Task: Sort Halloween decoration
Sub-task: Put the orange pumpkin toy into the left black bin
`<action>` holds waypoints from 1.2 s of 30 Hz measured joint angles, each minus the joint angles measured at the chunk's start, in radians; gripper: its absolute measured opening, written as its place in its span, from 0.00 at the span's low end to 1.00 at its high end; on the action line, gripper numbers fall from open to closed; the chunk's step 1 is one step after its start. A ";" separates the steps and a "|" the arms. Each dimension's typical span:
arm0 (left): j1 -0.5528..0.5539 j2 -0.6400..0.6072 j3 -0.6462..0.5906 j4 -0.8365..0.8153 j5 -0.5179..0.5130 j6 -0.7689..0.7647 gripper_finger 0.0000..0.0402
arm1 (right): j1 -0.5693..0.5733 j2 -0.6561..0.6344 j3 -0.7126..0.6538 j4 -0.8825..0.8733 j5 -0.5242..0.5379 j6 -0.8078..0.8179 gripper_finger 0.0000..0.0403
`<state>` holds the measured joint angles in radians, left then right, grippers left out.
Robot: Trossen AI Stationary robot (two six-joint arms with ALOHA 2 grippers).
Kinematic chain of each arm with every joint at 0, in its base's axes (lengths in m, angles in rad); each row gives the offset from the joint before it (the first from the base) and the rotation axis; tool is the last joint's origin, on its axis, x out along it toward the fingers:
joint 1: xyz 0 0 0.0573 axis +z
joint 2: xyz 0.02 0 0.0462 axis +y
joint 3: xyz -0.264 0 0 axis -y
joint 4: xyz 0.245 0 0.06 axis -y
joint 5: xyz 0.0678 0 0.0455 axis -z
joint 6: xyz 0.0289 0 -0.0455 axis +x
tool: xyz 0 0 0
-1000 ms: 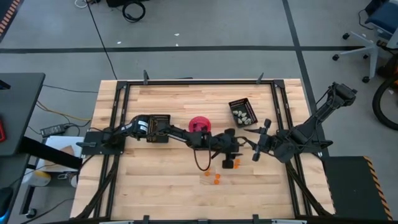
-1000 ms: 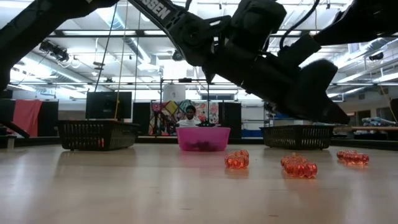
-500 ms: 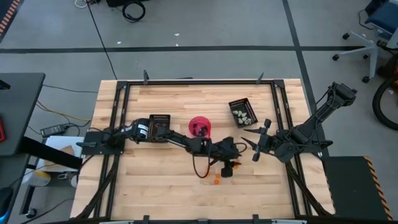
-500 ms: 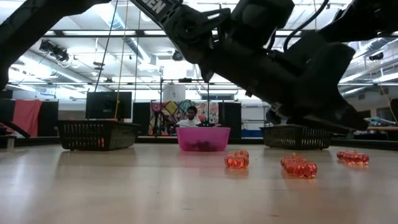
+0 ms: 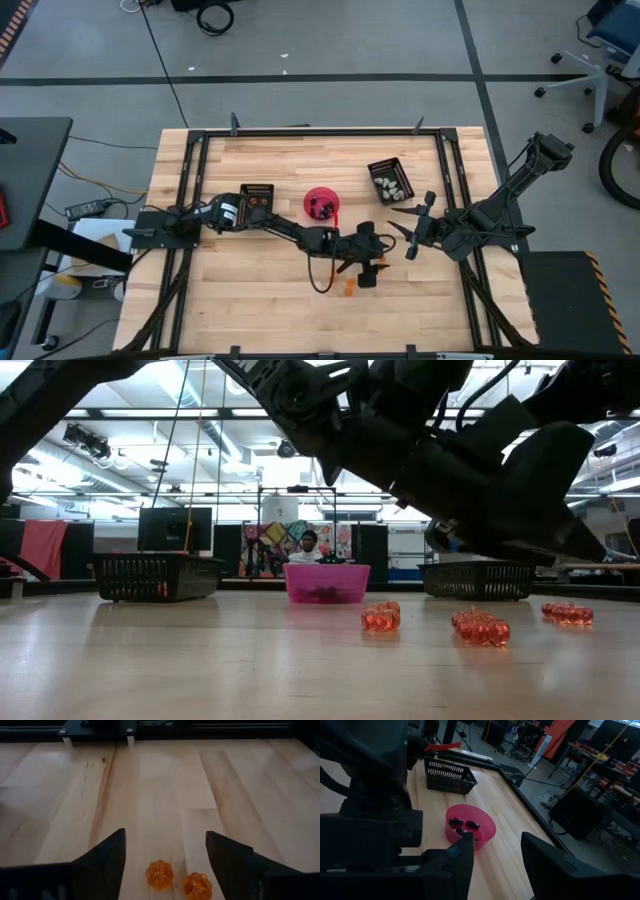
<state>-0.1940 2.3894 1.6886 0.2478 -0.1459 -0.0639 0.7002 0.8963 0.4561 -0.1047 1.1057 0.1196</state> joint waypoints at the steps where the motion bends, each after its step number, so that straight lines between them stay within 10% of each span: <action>1: 0.000 0.006 0.000 0.005 0.000 0.000 0.62 | 0.000 0.000 0.000 0.000 0.000 0.000 0.41; 20: -0.012 0.157 0.006 0.197 -0.007 0.005 0.63 | 0.000 0.000 0.000 -0.002 -0.008 -0.001 0.41; 36: -0.020 0.159 0.006 0.153 0.008 0.058 0.25 | 0.001 0.000 0.000 -0.002 -0.027 -0.007 0.41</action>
<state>-0.2138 2.5488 1.6947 0.4013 -0.1375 -0.0054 0.7013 0.8966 0.4561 -0.1062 1.0782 0.1121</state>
